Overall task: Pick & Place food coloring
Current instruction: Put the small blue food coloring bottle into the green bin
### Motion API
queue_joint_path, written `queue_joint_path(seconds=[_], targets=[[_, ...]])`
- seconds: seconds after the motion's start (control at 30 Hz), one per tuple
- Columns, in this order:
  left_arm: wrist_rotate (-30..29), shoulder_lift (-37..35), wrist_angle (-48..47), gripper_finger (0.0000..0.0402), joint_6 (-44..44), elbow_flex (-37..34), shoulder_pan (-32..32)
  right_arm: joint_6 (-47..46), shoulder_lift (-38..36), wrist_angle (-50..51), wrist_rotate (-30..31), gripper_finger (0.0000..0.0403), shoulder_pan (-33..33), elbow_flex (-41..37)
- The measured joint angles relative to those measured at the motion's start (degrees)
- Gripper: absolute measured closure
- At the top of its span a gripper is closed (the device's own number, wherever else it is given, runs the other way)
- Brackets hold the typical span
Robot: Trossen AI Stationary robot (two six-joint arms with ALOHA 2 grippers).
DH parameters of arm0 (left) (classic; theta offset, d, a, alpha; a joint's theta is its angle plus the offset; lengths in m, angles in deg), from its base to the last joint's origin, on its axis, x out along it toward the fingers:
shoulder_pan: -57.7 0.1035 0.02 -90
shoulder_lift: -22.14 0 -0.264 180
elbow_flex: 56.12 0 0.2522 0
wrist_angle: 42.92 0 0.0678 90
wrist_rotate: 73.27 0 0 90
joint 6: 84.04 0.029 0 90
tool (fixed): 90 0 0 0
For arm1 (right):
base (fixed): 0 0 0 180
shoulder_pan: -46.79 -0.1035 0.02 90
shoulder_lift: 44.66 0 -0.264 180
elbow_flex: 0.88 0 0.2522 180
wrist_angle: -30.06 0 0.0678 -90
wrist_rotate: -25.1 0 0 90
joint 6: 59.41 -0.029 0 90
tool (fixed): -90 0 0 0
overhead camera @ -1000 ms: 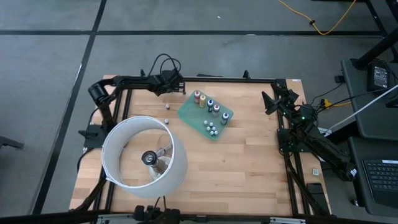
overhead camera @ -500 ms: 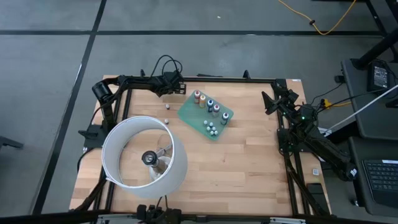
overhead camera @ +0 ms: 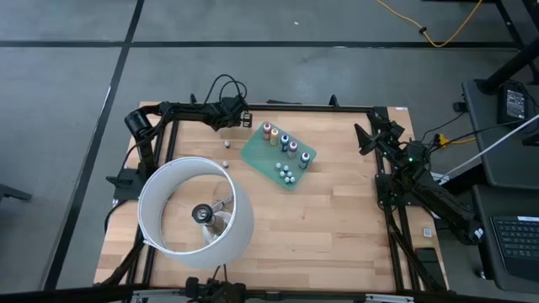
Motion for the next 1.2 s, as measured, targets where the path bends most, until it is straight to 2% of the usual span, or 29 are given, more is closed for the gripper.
queue_joint_path(seconds=[0.3, 0.43, 0.67, 0.83, 1.0, 1.2], targets=[[-0.85, -1.20, -0.55, 0.0332, -0.39, 0.87, -2.31, -0.01, 0.00, -0.02, 0.00, 0.0004, 0.02, -0.01], [-2.87, -2.58, -0.57, 0.0341, 0.35, 2.92, -3.98, 0.00, 0.00, -0.02, 0.00, 0.0004, 0.01, 0.00], [-11.36, -6.11, -1.18, 0.0343, 4.99, 7.21, -7.66, 0.00, 0.00, 0.00, 0.00, 0.0004, 0.01, 0.00], [-15.03, -7.86, -1.12, 0.0343, 11.05, 11.85, -10.46, -0.01, 0.00, -0.02, 0.00, 0.0004, 0.02, -0.01], [-13.62, -8.07, -0.95, 0.0343, 19.00, 18.52, -13.29, -0.01, 0.01, -0.01, 0.00, 0.0004, -0.01, -0.02], [-6.80, -8.12, -1.57, 0.0343, 28.07, 25.12, -16.85, -0.02, 0.00, -0.01, 0.00, 0.0004, 0.00, -0.02]])
